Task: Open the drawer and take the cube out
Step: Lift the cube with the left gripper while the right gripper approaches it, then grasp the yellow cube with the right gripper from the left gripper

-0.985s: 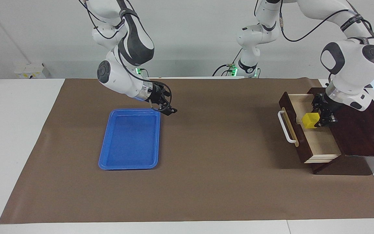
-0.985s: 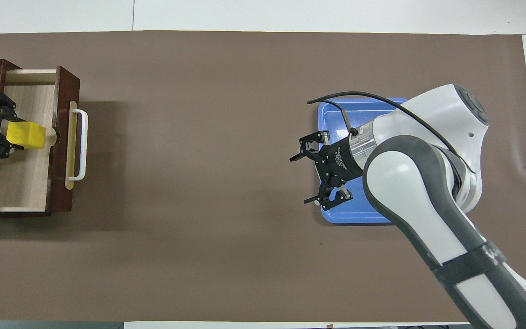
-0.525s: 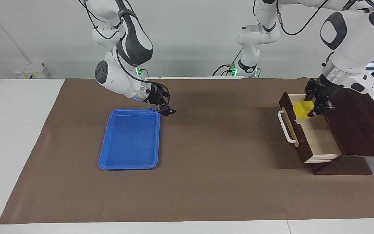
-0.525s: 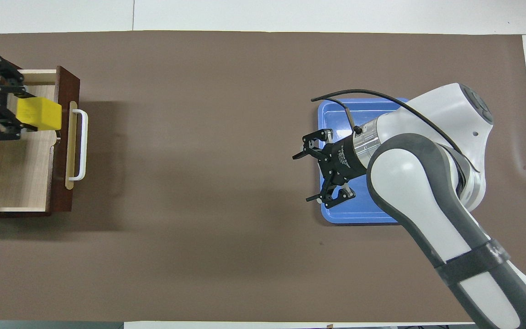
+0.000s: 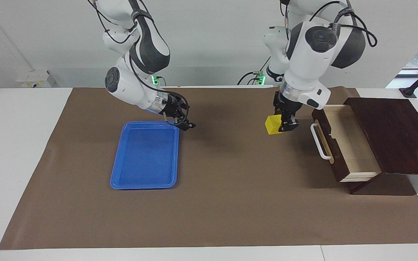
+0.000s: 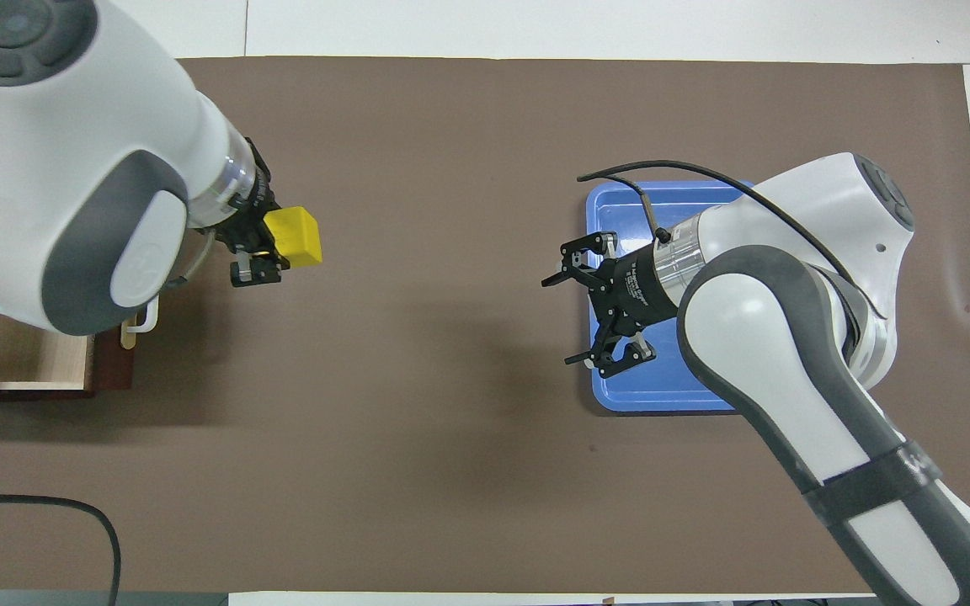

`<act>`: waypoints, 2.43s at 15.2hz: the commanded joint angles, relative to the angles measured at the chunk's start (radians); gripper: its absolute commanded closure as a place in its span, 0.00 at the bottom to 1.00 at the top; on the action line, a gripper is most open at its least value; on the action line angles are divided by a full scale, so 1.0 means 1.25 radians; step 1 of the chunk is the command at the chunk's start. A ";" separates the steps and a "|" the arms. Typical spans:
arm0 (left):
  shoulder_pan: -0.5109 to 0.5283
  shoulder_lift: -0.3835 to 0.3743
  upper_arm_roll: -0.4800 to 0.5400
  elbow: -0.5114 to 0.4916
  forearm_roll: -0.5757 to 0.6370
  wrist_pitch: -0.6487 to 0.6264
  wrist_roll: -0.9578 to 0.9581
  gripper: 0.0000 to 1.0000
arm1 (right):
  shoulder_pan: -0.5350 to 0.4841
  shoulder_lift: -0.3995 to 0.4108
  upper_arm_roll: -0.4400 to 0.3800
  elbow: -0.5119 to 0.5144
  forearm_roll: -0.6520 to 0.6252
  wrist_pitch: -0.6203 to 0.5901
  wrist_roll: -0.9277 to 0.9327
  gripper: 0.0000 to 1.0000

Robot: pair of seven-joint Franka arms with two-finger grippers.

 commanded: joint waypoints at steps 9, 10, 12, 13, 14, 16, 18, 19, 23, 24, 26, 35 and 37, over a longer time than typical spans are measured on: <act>-0.110 0.029 0.013 -0.007 0.012 0.065 -0.104 1.00 | 0.107 0.121 0.007 0.073 0.123 0.174 0.150 0.00; -0.109 0.029 0.013 -0.007 0.016 0.065 -0.104 1.00 | 0.113 0.143 0.007 0.101 0.129 0.174 0.169 0.00; -0.110 0.026 0.013 -0.020 0.020 0.070 -0.103 1.00 | 0.114 0.189 0.007 0.163 0.146 0.171 0.200 0.00; -0.110 0.022 0.013 -0.032 0.020 0.080 -0.103 1.00 | 0.115 0.216 0.007 0.204 0.162 0.170 0.216 0.00; -0.110 0.021 0.013 -0.039 0.020 0.087 -0.103 1.00 | 0.129 0.231 0.006 0.235 0.155 0.169 0.224 0.00; -0.110 0.020 0.013 -0.040 0.020 0.090 -0.103 1.00 | 0.159 0.234 0.004 0.248 0.133 0.170 0.225 0.00; -0.111 0.020 0.013 -0.040 0.020 0.088 -0.103 1.00 | 0.177 0.235 0.004 0.248 0.111 0.175 0.224 0.00; -0.111 0.020 0.013 -0.040 0.020 0.090 -0.103 1.00 | 0.180 0.235 0.004 0.250 0.109 0.175 0.225 0.00; -0.111 0.020 0.013 -0.040 0.020 0.090 -0.101 1.00 | 0.182 0.235 0.004 0.269 0.104 0.165 0.227 0.00; -0.110 0.020 0.013 -0.040 0.020 0.088 -0.101 1.00 | 0.182 0.234 0.004 0.272 0.103 0.164 0.226 0.00; -0.111 0.018 0.013 -0.047 0.021 0.087 -0.099 1.00 | 0.177 0.235 0.004 0.271 0.100 0.176 0.216 0.00; -0.110 0.016 0.013 -0.048 0.024 0.077 -0.098 1.00 | 0.195 0.236 0.004 0.267 0.078 0.185 0.201 0.00; -0.111 0.016 0.013 -0.048 0.024 0.076 -0.098 1.00 | 0.210 0.236 0.004 0.267 0.075 0.189 0.201 0.00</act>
